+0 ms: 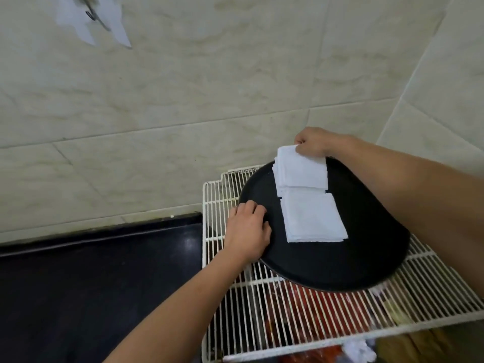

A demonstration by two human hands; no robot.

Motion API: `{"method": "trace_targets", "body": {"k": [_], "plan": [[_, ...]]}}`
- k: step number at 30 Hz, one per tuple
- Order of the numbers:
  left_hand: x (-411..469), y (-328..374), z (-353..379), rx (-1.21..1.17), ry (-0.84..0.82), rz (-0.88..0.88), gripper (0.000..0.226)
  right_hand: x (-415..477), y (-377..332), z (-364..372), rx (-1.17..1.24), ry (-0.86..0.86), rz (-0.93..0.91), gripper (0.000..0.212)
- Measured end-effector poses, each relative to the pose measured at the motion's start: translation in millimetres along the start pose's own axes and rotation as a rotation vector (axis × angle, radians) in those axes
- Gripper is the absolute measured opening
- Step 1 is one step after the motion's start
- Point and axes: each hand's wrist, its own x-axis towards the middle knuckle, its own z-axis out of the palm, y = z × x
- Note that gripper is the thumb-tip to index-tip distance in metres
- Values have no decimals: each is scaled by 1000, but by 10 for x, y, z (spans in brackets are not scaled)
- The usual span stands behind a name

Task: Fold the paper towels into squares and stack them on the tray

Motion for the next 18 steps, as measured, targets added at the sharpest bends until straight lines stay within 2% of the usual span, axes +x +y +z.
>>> {"method": "trace_targets", "body": {"k": [3, 7, 8, 10, 12, 13, 18], "plan": [[-9, -15, 18, 2, 18, 5, 28, 89, 47, 100, 16, 1, -6, 20], [-3, -39, 43, 2, 42, 11, 28, 98, 95, 229, -12, -6, -1, 10], [-3, -48, 50, -2, 44, 8, 29, 75, 106, 256, -29, 16, -9, 17], [-4, -53, 59, -10, 49, 6, 32, -1, 126, 308, -71, 174, -59, 33], [-3, -48, 62, -17, 56, 10, 35, -103, 114, 392, -111, 364, -144, 38], [-4, -52, 61, -19, 58, 10, 35, -150, 96, 453, -130, 398, -188, 39], [8, -53, 62, -17, 55, 9, 33, -224, 79, 828, -215, 193, -258, 56]]}}
